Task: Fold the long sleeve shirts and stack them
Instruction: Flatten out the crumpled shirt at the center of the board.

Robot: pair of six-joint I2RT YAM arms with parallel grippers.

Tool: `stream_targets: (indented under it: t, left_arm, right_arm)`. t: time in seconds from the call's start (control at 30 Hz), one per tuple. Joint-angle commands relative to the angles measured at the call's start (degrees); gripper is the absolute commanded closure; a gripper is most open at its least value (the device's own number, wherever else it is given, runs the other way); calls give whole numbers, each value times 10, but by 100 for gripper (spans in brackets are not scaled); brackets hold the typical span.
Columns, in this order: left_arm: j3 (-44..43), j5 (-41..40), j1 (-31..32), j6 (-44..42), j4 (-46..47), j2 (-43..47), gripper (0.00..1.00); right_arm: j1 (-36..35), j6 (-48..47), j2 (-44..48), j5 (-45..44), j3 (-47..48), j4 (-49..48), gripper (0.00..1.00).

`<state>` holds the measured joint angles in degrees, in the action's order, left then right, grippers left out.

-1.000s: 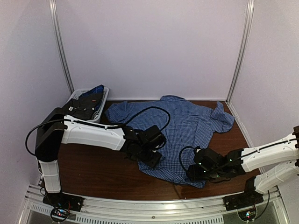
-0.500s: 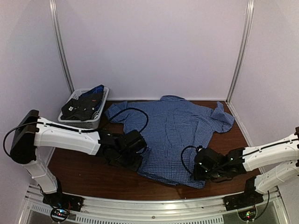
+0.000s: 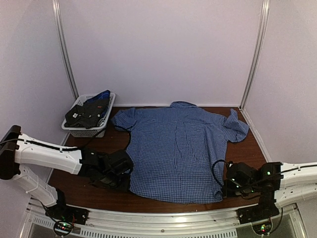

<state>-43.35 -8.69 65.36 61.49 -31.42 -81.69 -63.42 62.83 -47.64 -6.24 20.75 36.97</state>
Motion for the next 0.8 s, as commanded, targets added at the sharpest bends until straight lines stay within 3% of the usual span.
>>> stream_targets:
  t: [0.0,0.23,0.4,0.6,0.77]
  left_arm:
    - [-15,-6,3,20,-19,32,68]
    - [-48,-60,1,20,-97,67,61]
    - [-76,-100,-16,12,-149,111,58]
    - [-85,-65,-58,-60,-83,111,53]
    - [-88,4,-94,-126,30,46,53]
  right_arm:
    - [-4,36,26,31,5,41,100]
    - [-4,37,36,2,66,102,98]
    - [-4,42,22,7,78,116,77]
    - [1,25,-4,-66,173,148,45]
    - [92,-99,-103,-69,227,71,41]
